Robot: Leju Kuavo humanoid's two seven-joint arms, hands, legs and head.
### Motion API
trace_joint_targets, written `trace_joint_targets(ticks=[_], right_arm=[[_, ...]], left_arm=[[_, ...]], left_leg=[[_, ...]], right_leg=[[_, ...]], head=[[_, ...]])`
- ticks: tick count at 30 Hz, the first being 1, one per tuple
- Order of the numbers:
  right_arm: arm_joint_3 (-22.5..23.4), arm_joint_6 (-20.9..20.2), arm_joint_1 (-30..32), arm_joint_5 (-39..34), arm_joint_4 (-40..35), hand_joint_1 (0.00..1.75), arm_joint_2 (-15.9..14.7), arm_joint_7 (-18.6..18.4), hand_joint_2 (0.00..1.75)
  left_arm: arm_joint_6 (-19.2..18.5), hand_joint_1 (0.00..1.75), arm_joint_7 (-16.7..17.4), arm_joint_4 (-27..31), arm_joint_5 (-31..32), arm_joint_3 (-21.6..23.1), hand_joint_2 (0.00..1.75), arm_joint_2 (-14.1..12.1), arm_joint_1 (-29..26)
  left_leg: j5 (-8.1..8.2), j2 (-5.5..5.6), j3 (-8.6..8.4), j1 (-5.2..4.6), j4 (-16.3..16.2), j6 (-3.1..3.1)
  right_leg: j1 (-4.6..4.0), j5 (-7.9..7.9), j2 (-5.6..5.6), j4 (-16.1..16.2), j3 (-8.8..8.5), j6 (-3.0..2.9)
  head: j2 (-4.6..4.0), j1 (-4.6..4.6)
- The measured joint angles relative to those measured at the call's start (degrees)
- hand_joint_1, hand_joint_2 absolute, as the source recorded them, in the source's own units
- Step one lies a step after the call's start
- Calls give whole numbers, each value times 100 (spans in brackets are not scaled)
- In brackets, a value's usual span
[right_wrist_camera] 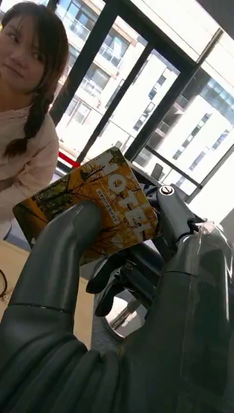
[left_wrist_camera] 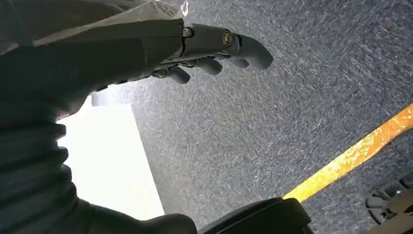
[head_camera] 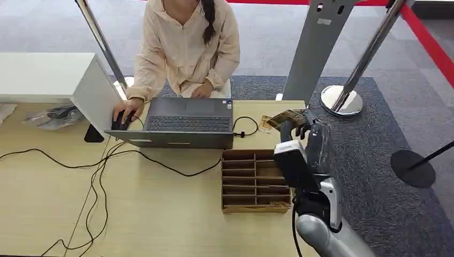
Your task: Pass the card to the sensor for recognition and then transmit it.
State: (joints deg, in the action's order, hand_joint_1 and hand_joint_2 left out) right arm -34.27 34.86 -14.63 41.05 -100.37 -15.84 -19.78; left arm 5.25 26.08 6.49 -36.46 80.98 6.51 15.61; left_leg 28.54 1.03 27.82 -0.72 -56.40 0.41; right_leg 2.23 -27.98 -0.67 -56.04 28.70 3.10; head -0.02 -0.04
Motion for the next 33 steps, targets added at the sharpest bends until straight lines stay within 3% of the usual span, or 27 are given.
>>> trace_joint_targets(ticks=[15,33], right_arm=[[566,157,905,15,-298,175,-455,-48,175],[695,271,1162,105,776,175,-553,-348,175]], left_arm=[[105,0,55,0,-133,-11,175,11,-7],[199,0,87,0,-251,-31,175,26,-17]], left_leg=[[4,0,1,-2,0,3],[5,1,-1,-8,1,5]], right_leg=[[1,-1,0,2,-1,1],[7,-3,0,2,-1,3]], head=[[0,0],[0,0]])
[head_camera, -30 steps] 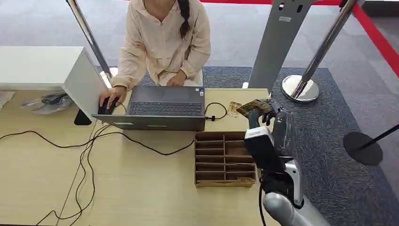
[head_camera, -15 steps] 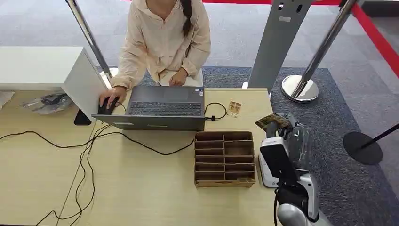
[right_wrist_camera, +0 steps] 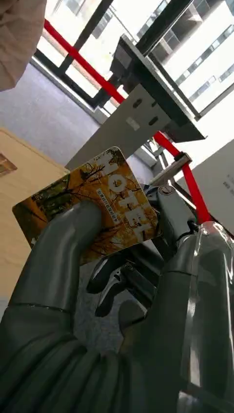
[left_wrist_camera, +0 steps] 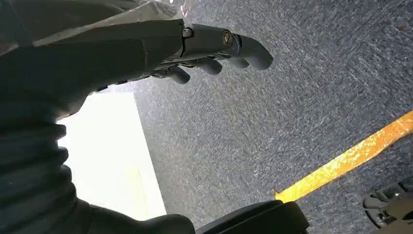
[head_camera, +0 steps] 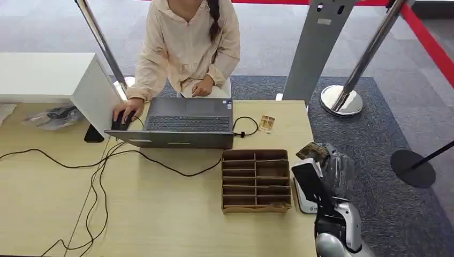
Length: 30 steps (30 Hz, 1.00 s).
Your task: Pass the card to the sensor for recognition and then transmit it.
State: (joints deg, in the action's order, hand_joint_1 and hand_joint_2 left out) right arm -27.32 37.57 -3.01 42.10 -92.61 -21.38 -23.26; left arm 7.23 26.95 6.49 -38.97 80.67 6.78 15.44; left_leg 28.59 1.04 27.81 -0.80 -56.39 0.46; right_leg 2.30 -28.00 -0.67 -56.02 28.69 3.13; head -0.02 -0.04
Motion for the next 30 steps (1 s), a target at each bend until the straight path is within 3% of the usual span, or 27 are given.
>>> trace_joint_targets(ticks=[20,30], right_arm=[[151,48,174,-138,787,175,-160,-186,175],[79,-173,186,-470,1097,175,-170,-312,175]], left_arm=[[61,0,-7,0,-46,-11,175,7,-10],[133,0,-17,0,-68,-20,175,28,-22]], left_leg=[[5,0,-2,-7,0,8],[11,1,-3,-11,0,16]], right_leg=[[6,-7,0,0,-2,11],[10,-12,0,0,-3,11]], head=[[0,0],[0,0]])
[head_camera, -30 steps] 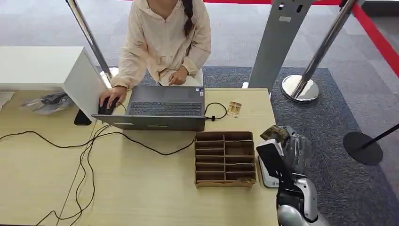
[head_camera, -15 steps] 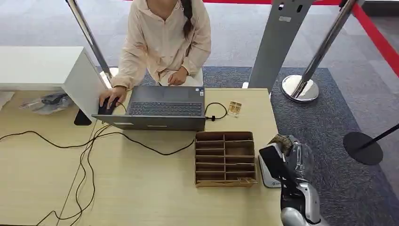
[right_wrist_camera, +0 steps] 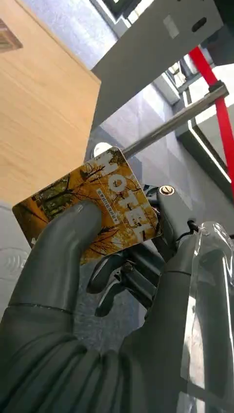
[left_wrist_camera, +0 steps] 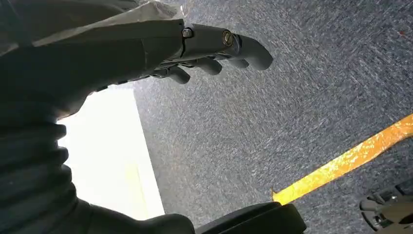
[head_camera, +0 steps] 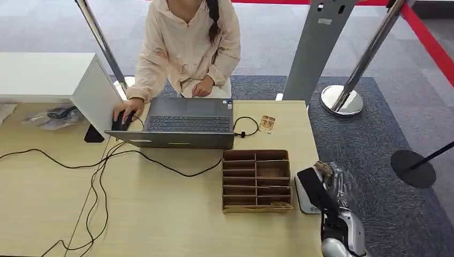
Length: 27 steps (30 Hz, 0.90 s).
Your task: Pass the card to the sensor for recognition and then transmit it.
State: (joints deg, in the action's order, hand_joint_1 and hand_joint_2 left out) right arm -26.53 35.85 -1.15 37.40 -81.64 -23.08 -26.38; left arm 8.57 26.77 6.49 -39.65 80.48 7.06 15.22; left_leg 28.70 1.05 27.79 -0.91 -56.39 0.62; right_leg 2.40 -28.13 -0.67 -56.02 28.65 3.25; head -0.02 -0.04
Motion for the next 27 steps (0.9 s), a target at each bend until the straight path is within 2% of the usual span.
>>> trace_joint_targets(ticks=[12,27], right_arm=[[-160,-348,-11,-286,203,175,-7,-76,175],[-254,-262,-16,-295,223,175,-59,-79,175]], left_arm=[[28,0,-2,-4,11,0,175,9,-3],[26,0,-24,-9,52,0,175,9,-4]], left_leg=[[2,1,0,-5,0,3],[3,1,-1,-9,0,4]], right_leg=[[6,-4,0,0,-1,3],[10,-4,0,0,-2,3]], head=[[0,0],[0,0]])
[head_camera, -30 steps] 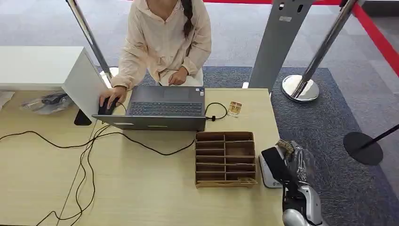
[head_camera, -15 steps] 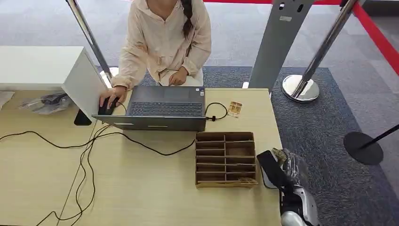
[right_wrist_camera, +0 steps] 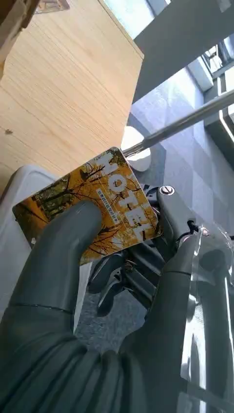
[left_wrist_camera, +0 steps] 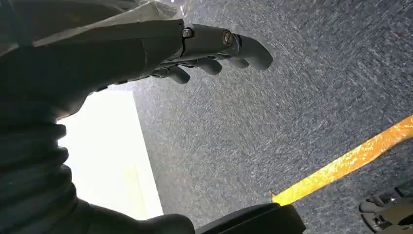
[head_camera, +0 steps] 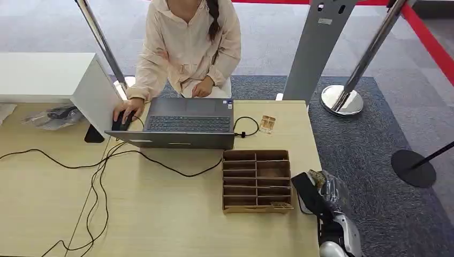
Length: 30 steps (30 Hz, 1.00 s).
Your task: Pass the card to the sensor for recognition and then transmit it.
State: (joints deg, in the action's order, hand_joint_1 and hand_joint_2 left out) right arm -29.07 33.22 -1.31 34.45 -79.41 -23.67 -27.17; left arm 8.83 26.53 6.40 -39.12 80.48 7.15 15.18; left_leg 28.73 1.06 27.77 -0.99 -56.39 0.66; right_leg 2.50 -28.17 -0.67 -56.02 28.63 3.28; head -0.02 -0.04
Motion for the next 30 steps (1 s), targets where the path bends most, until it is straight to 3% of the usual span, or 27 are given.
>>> trace_joint_targets(ticks=[6,14,30], right_arm=[[0,63,-3,39,2,175,-2,11,175],[31,393,-27,837,55,175,-28,-278,175],[448,417,-32,2140,-188,175,-87,-647,175]], left_arm=[[0,0,-17,0,15,0,175,2,-2],[0,0,-20,0,50,0,175,2,-3],[-24,0,-101,-2,142,0,175,11,-11]], left_leg=[[0,0,0,-1,0,0],[0,0,0,-2,0,0],[2,0,-3,-5,0,4]], right_leg=[[1,0,0,0,0,0],[1,0,0,0,0,1],[4,-2,0,0,-4,4]], head=[[0,0],[0,2],[0,0]])
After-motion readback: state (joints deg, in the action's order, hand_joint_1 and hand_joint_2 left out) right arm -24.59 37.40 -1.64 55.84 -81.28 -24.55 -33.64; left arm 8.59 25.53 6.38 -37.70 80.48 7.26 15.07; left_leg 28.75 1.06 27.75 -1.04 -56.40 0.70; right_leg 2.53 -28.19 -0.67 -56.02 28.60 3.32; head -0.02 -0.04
